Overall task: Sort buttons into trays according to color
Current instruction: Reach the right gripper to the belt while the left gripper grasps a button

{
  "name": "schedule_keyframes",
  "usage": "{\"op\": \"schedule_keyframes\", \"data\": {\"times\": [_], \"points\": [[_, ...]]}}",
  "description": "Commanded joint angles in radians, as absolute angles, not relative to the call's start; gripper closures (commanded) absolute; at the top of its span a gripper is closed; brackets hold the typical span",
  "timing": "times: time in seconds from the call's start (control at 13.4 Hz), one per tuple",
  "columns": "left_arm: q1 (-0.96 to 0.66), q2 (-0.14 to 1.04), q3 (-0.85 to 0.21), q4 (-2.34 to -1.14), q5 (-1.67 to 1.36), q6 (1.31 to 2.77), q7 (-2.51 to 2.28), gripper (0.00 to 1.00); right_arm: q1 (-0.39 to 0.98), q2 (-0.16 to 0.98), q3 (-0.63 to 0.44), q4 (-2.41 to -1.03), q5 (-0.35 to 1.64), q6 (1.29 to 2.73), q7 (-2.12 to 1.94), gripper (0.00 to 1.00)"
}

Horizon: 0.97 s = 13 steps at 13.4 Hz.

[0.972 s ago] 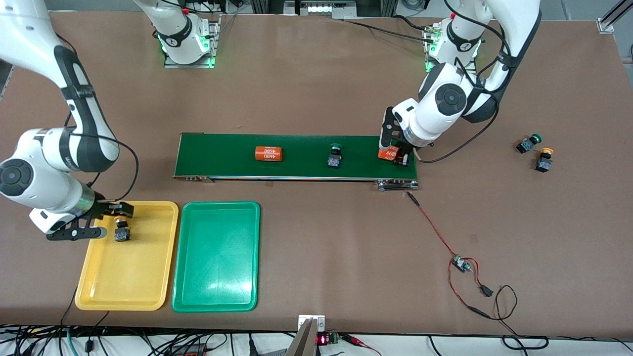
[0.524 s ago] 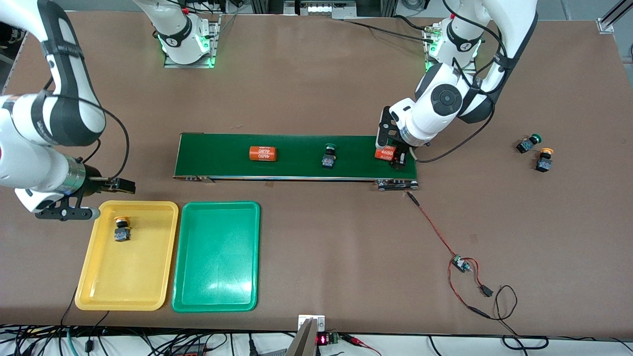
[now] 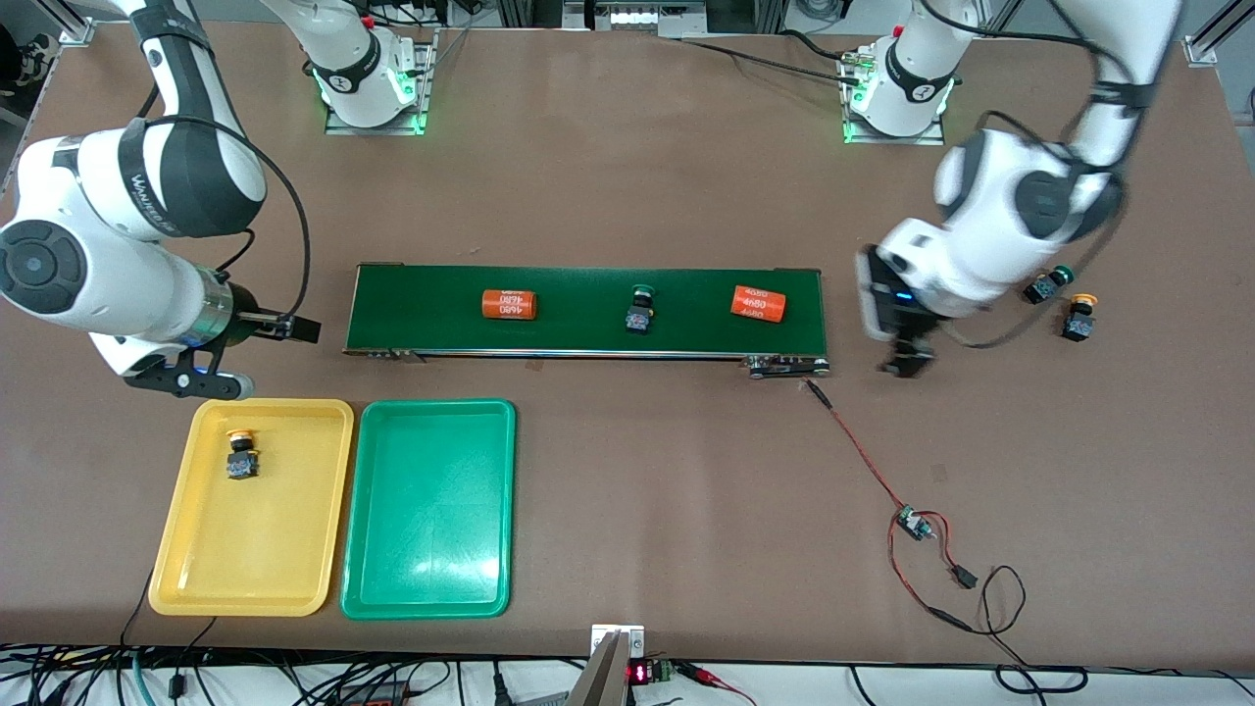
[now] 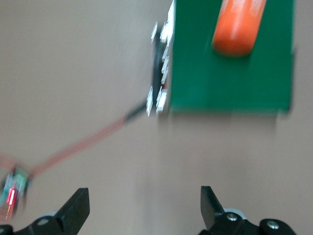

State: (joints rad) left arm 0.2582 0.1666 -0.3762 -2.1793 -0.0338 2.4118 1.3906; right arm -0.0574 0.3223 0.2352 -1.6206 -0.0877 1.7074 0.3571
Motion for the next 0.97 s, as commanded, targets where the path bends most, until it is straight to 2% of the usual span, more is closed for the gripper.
{"op": "schedule_keyframes", "data": {"times": [0.0,0.3,0.67,0.9], "points": [[0.293,0.193,-0.257,-2.167,-0.005,2.39,1.419,0.0,-0.002,0.308,0.229,-1.62,-0.068,1.692,0.387,0.0],[0.439,0.261,-0.232,-2.186,-0.02,2.366,1.371,0.0,0.055,0.325,0.233,-1.621,0.041,1.75,0.374,0.0],[0.549,0.31,-0.224,-2.253,-0.018,2.365,1.379,0.0,0.155,0.376,0.235,-1.62,0.005,1.816,0.357,0.0],[0.642,0.357,-0.224,-2.261,-0.012,2.376,1.4,0.0,0.271,0.409,0.23,-1.62,-0.026,1.864,0.424,0.0]]}}
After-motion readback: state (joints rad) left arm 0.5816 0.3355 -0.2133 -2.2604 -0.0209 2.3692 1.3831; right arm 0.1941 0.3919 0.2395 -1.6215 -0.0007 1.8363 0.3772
